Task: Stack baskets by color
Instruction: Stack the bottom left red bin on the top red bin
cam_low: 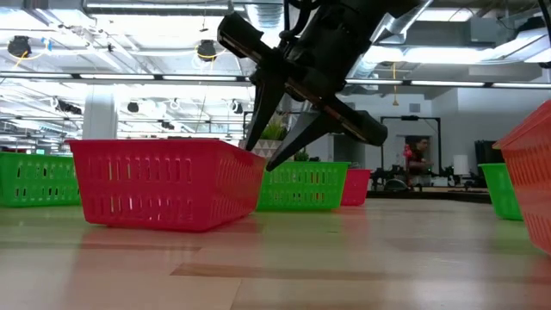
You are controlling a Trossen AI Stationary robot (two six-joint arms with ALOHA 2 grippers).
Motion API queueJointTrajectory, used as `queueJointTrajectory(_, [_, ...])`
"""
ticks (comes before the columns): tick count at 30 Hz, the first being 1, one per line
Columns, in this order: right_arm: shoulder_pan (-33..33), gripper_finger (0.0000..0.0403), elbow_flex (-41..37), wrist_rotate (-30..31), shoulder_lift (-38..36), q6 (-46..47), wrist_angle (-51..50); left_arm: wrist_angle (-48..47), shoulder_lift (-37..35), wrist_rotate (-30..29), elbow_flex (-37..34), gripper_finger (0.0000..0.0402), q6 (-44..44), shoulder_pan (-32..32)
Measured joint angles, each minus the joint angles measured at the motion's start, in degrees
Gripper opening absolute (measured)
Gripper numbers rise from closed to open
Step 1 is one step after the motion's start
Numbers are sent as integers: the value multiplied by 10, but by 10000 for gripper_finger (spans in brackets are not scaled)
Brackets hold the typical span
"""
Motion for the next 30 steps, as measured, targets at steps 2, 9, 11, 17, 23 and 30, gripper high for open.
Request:
queueJointTrajectory(2, [0, 147, 0, 0, 3, 0, 1, 0, 0, 0, 0, 0, 0, 0])
queueJointTrajectory(9, [1, 142, 1, -21, 46, 9, 65, 1, 1, 0, 0, 0, -6, 0])
queueJointTrajectory(11, [3, 138, -2, -27, 43, 3, 47, 4, 0, 0, 0, 0, -7, 0])
queueJointTrajectory(17, [3, 105, 3, -44, 41, 5, 43, 3, 0, -3, 0, 0, -10, 0])
queueJointTrajectory(23, [4, 15, 4, -63, 41, -18, 48, 3, 0, -4, 0, 0, -10, 0])
queueJointTrajectory(30, [2, 8, 16, -76, -3, -74, 38, 0, 0, -4, 0, 0, -10, 0])
